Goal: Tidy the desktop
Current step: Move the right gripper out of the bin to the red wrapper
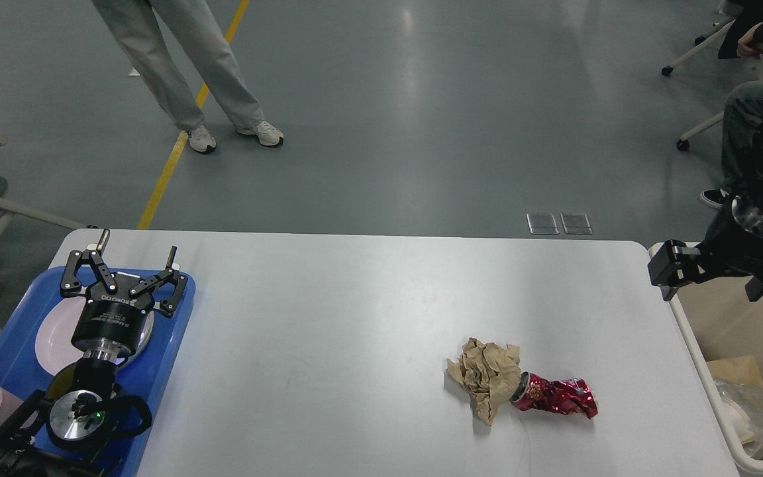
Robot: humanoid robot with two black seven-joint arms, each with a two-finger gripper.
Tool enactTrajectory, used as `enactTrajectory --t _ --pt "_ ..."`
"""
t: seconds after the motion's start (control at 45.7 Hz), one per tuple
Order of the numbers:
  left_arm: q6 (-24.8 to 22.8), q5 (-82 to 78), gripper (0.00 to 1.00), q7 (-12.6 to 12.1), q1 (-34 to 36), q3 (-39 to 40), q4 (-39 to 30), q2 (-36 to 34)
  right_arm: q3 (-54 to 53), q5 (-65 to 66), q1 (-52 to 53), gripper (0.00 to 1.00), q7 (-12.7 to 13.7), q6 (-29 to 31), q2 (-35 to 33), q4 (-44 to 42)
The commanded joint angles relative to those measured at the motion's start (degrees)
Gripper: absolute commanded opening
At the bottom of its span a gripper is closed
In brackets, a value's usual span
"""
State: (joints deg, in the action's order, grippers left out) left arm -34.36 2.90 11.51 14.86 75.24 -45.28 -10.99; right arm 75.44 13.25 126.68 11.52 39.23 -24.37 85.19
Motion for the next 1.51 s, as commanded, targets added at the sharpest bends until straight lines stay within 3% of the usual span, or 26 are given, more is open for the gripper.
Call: enactTrajectory --t 0.0,0.219,0.657,0.832,0.963,1.029,1.138,1.226,1.488 --pt "0.0 0.0 0.96 0.0 -0.01 0.0 0.02 0.0 -1.52 -0.24 7.52 1.0 -0.01 -0.38 0.46 7.87" --pt "0.09 0.0 0.96 0.0 -0.01 0.08 0.02 0.0 -3.72 -3.31 11.66 0.98 -0.01 -8.99 5.03 14.65" --pt "0.0 0.0 0.96 0.0 -0.01 0.08 0.02 0.0 -7.5 -9.0 3.32 1.0 -0.62 -11.88 5.73 12.72" --pt "0.0 0.0 0.96 0.0 -0.01 0.08 0.02 0.0 -6.8 -38.7 -0.12 1.0 -0.45 -25.15 5.91 12.63" --pt "0.0 0.0 0.96 0.0 -0.01 0.08 0.02 0.0 -8.47 -51.47 -5.11 1.0 -0.36 -29.29 5.82 12.46" --pt "0.0 0.0 0.96 0.0 -0.01 0.0 0.02 0.0 -12.41 -54.81 -9.25 1.0 -0.36 -32.62 5.56 11.67" --pt "0.0 0.0 0.96 0.0 -0.01 0.0 0.02 0.0 -17.43 -56.49 -14.43 1.0 -0.36 -45.7 3.46 10.87" --pt "0.0 0.0 0.96 0.0 -0.01 0.0 0.02 0.0 -22.08 -56.14 -20.32 1.0 -0.62 -52.4 1.52 9.74" --pt "0.0 0.0 0.96 0.0 -0.01 0.0 0.02 0.0 -32.37 -56.14 -37.73 0.99 -0.62 -54.78 -0.42 3.58"
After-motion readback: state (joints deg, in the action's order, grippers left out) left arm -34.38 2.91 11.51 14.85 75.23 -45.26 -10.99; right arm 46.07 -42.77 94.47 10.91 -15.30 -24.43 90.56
